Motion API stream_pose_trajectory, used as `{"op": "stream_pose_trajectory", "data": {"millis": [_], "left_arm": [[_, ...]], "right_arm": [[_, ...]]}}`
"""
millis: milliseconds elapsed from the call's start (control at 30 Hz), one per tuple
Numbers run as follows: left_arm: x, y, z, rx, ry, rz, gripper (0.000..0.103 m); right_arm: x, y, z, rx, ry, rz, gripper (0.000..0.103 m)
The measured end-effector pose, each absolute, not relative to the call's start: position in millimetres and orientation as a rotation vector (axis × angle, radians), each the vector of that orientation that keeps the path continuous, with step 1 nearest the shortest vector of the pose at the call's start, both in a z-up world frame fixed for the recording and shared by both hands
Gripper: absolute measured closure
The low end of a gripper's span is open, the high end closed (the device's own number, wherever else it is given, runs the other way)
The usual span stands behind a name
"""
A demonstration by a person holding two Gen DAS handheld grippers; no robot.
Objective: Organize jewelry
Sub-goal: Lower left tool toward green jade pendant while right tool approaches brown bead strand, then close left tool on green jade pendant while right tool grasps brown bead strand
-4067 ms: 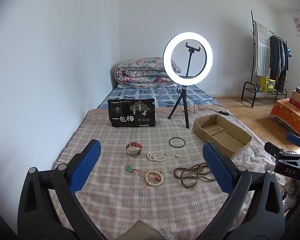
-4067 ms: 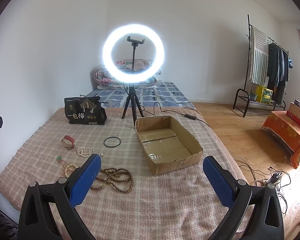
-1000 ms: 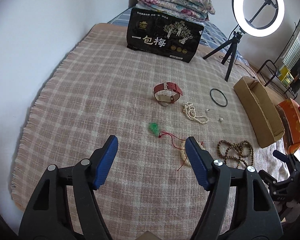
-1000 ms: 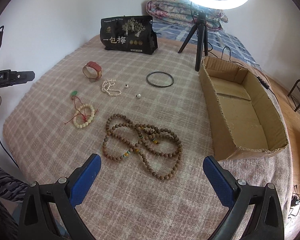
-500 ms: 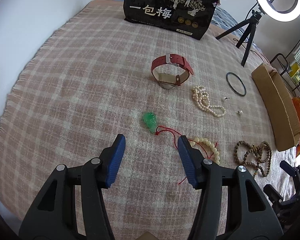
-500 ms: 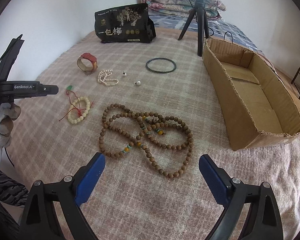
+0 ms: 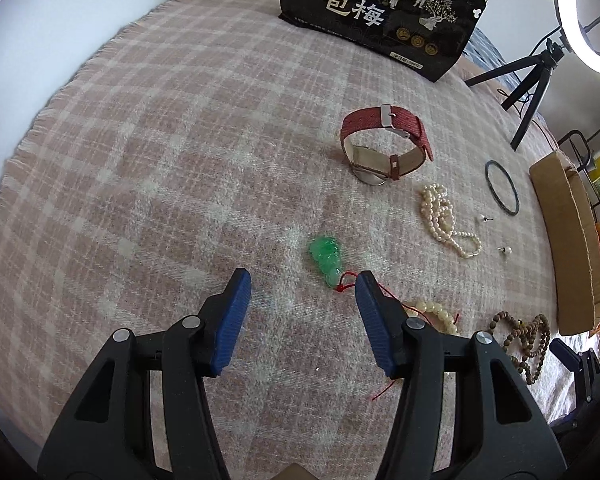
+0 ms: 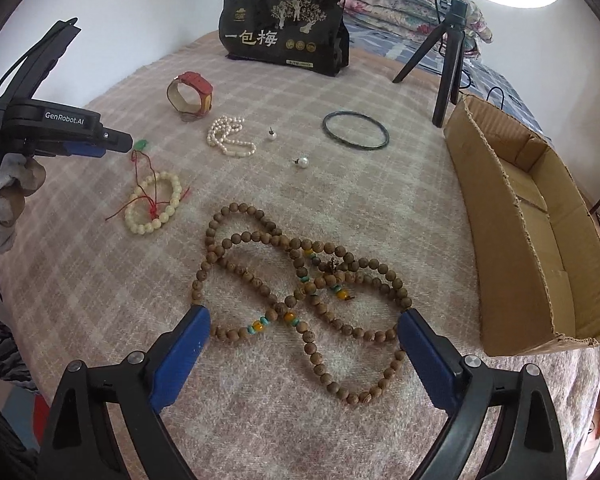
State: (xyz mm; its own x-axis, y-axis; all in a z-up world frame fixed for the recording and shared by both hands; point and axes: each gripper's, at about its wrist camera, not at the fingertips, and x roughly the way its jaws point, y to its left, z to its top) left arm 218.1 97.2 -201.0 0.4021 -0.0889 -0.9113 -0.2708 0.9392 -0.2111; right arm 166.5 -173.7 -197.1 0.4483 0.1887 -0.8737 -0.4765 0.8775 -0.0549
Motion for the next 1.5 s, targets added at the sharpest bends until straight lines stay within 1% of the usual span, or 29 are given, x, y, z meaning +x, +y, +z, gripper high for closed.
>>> {"op": "stream_pose_trajectory", "data": {"millis": [167, 300, 367, 467, 533, 567, 633, 700, 733, 767, 800, 867, 900, 967, 1033, 1067, 1100, 1167, 1200, 1267, 1300, 1367, 1433, 1500], "left_arm": [[223.2, 88.8, -204.5, -0.317, 1.163, 0.117, 0.047], [228.7, 90.9, -207.2, -0.345, 1.160, 0.132, 0.047], [231.3, 89.2, -209.9, -0.344, 1.165, 0.138, 0.047], [232.6, 84.6, -212.2, -0.321, 1.170, 0.155, 0.047], [232.6, 82.1, -212.5, -0.311, 1.170, 0.156, 0.049], [232.8, 80.4, -212.8, -0.302, 1.174, 0.159, 0.054], [231.7, 77.4, -212.8, -0.276, 1.172, 0.166, 0.058], [230.8, 76.0, -212.4, -0.267, 1.169, 0.160, 0.069], [230.7, 75.9, -211.9, -0.266, 1.170, 0.155, 0.072], [230.7, 76.5, -211.2, -0.266, 1.170, 0.153, 0.080], [230.2, 77.3, -210.8, -0.273, 1.171, 0.146, 0.086], [231.0, 78.9, -210.6, -0.284, 1.169, 0.140, 0.091], [230.9, 79.3, -210.4, -0.286, 1.169, 0.136, 0.091], [228.7, 80.7, -209.3, -0.293, 1.165, 0.128, 0.091], [228.6, 81.6, -209.3, -0.299, 1.161, 0.127, 0.091], [228.7, 82.6, -209.3, -0.306, 1.160, 0.127, 0.091], [228.8, 83.4, -208.9, -0.311, 1.158, 0.127, 0.091], [229.3, 84.2, -207.2, -0.315, 1.153, 0.128, 0.091], [229.9, 84.3, -206.7, -0.314, 1.150, 0.129, 0.091], [229.9, 83.6, -205.3, -0.311, 1.144, 0.128, 0.091], [229.8, 83.3, -204.8, -0.309, 1.142, 0.127, 0.091], [229.7, 83.5, -203.2, -0.308, 1.136, 0.125, 0.091], [229.1, 83.9, -200.8, -0.312, 1.128, 0.126, 0.091], [227.6, 84.8, -196.8, -0.316, 1.115, 0.123, 0.091]], "right_arm": [[165.9, -164.0, -205.0, -0.377, 1.022, 0.416, 0.007], [168.8, -163.8, -205.0, -0.380, 1.011, 0.395, 0.006], [171.7, -164.3, -206.0, -0.391, 1.001, 0.371, 0.004], [174.8, -163.9, -211.8, -0.407, 1.006, 0.368, 0.003], [175.1, -163.6, -213.5, -0.409, 1.004, 0.374, 0.002], [175.3, -163.2, -214.3, -0.411, 1.002, 0.374, 0.001], [176.2, -162.0, -216.8, -0.413, 1.007, 0.375, 0.000], [178.1, -161.8, -218.5, -0.399, 1.017, 0.381, 0.000], [178.9, -162.1, -218.9, -0.392, 1.021, 0.383, 0.000], [180.3, -161.6, -219.3, -0.388, 1.026, 0.386, 0.000], [180.7, -161.9, -219.3, -0.385, 1.030, 0.389, 0.000], [180.3, -162.7, -219.4, -0.382, 1.035, 0.395, 0.001], [180.0, -163.2, -219.2, -0.377, 1.038, 0.403, 0.001], [180.6, -164.5, -219.1, -0.349, 1.059, 0.432, 0.011], [179.6, -164.5, -218.2, -0.342, 1.061, 0.447, 0.016], [177.9, -162.9, -217.7, -0.348, 1.057, 0.461, 0.022], [176.3, -160.9, -216.9, -0.353, 1.054, 0.476, 0.025], [173.6, -157.6, -215.0, -0.356, 1.053, 0.495, 0.042], [173.0, -156.8, -214.0, -0.355, 1.051, 0.500, 0.046], [172.5, -156.4, -212.5, -0.345, 1.048, 0.514, 0.068], [173.0, -156.9, -211.8, -0.335, 1.049, 0.516, 0.071], [175.5, -158.4, -210.4, -0.314, 1.053, 0.516, 0.085], [180.4, -161.9, -208.2, -0.264, 1.067, 0.520, 0.092], [185.6, -167.0, -206.0, -0.193, 1.084, 0.530, 0.093]]}}
